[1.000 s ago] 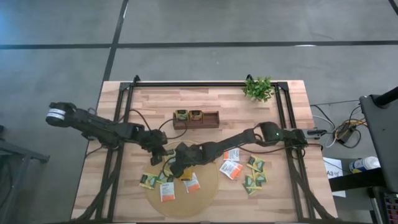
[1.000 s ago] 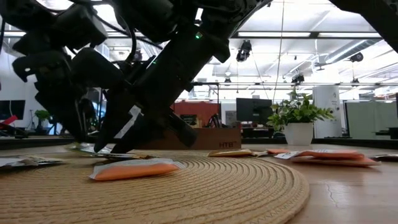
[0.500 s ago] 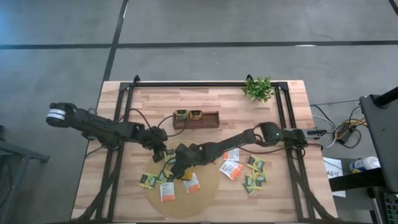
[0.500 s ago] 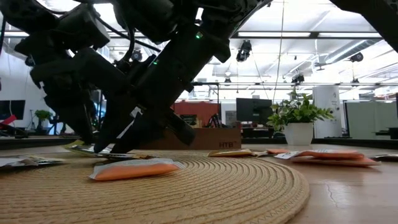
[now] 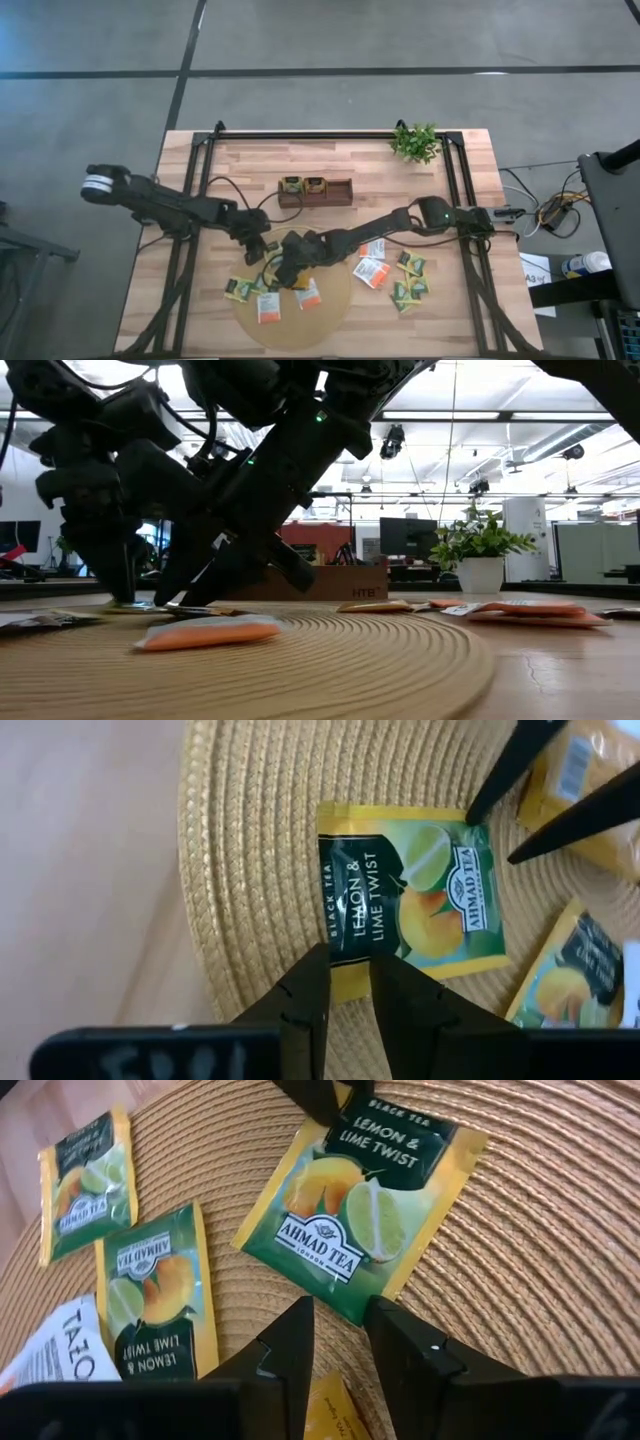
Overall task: Pick & Place Tea
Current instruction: Put the green tea bag into the left section of the wooden organizer
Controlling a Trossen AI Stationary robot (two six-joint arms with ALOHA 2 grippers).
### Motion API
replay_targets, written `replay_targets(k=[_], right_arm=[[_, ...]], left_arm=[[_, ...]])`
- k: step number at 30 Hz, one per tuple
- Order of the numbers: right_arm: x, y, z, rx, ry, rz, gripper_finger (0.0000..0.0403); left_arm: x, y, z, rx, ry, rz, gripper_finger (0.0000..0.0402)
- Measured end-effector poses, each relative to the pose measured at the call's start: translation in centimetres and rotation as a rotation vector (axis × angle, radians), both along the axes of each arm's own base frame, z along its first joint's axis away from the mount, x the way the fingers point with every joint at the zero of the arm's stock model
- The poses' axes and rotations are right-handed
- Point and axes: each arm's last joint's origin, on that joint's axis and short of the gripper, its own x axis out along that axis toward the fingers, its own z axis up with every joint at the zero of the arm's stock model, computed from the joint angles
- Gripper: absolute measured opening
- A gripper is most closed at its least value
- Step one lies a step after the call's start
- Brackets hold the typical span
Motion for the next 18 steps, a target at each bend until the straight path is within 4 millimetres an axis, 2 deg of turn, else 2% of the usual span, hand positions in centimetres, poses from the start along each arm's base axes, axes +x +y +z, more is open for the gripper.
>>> replay_targets(k=[8,18], right_arm=[[-0.07,-0.04,-0.14,-0.002,0.003,0.0,0.01],[-0.1,-0.04,-0.18,-0.014,0.005,0.016,0.01]], left_arm=[[-0.04,0.83,0.24,0.026,-0.013,0.056,0.0076],[0.21,0.92,0.63,0.034,-0.028,0.067,0.0076]])
